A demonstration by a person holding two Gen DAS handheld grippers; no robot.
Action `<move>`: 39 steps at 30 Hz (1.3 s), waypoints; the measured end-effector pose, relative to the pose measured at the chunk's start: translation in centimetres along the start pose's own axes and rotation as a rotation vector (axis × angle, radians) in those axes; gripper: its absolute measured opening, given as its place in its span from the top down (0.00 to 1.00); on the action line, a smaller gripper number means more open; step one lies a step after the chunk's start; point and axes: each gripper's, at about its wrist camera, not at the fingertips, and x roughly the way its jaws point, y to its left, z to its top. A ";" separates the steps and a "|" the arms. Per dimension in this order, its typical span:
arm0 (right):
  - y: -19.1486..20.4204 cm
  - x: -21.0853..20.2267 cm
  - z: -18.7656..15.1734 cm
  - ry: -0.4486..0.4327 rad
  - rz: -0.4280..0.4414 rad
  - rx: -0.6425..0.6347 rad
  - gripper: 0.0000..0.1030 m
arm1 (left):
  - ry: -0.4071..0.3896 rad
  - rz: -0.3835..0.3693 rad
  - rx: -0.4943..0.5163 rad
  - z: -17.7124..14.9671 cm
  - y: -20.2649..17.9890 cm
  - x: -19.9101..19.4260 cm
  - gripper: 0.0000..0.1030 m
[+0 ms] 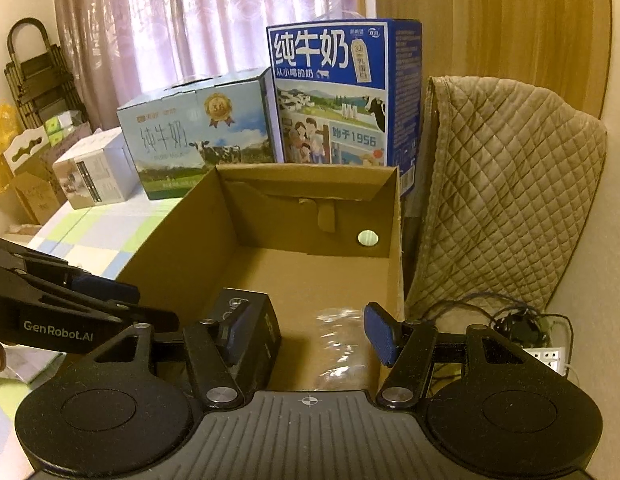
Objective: Organize objects
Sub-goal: 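Release the black cable from the left tool while the right tool releases the clear packet into the box, then withdraw both open tools up from the cardboard box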
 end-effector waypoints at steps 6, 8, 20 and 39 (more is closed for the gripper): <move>0.3 -0.6 -0.6 0.012 0.012 0.015 0.44 | -0.004 0.003 0.007 -0.2 -0.2 -0.3 0.46; 0.4 -0.8 -0.8 0.015 0.017 0.022 0.44 | -0.004 0.002 0.008 -0.2 -0.2 -0.4 0.44; 0.6 -3.1 -1.7 0.004 0.022 0.062 0.43 | -0.018 -0.009 0.013 -0.8 -0.7 -2.0 0.42; 3.8 -8.4 -3.2 -0.048 0.059 0.083 0.43 | -0.086 -0.044 -0.022 -3.5 -0.5 -8.7 0.38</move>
